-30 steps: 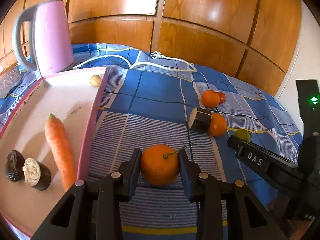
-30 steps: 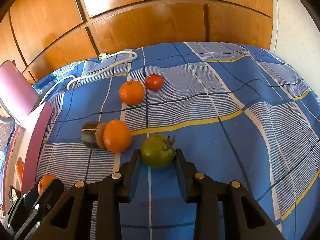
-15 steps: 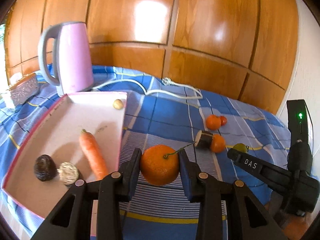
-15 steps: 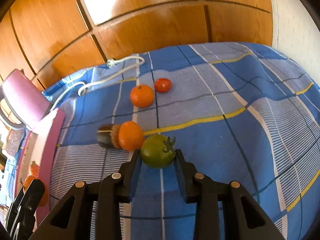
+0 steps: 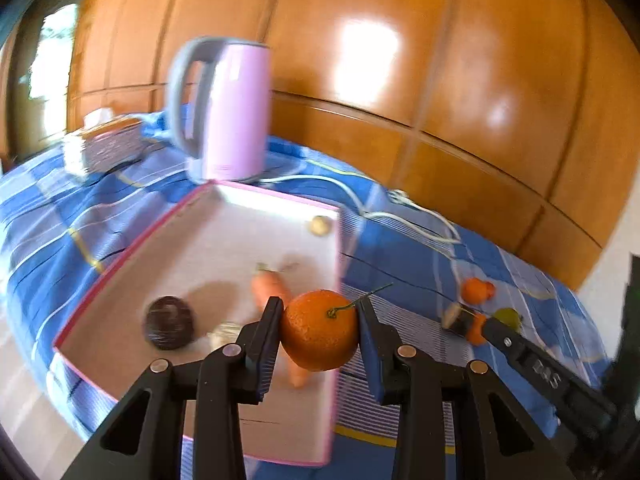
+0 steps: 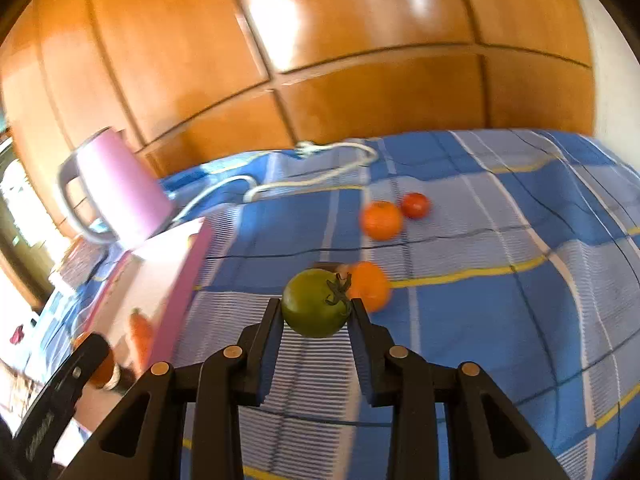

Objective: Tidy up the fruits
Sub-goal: 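Carry the orange and green tomato into the tray and release them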

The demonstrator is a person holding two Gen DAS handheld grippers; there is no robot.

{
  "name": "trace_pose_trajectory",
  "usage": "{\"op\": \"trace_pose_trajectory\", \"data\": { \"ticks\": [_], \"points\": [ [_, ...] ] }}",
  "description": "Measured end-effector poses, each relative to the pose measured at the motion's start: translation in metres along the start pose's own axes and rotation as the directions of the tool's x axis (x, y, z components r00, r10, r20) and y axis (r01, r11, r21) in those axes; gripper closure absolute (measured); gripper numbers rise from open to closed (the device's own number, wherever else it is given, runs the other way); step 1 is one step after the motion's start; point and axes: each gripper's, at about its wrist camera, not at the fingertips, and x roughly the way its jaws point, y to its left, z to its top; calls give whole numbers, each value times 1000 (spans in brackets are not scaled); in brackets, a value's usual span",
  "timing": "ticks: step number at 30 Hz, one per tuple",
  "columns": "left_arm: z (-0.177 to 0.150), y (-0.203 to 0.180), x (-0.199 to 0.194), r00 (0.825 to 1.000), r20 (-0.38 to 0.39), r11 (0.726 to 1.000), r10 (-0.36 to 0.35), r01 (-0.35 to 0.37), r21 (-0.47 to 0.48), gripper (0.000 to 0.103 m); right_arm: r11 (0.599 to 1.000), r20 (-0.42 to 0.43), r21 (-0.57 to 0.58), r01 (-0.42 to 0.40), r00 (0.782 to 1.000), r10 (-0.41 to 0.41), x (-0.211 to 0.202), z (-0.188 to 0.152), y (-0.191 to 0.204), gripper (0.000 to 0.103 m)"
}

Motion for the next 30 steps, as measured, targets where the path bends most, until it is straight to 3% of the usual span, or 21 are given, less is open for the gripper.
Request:
{"op": "trace_pose_trajectory", "data": {
  "ticks": [8, 13, 30],
  "points": [
    [19, 52, 4, 996, -3, 983, 90, -89, -158, 66, 983, -19, -135, -129, 992, 127, 7, -9, 51, 70],
    [18, 82, 15, 990, -57, 949, 133, -143, -282, 66, 965, -27, -164, -203, 979, 201, 12, -10, 76, 70],
    [21, 96, 29, 971, -73, 914, 227, -238, -329, 65, 910, -68, -229, -346, 938, 340, 37, -8, 137, 70]
  ]
}}
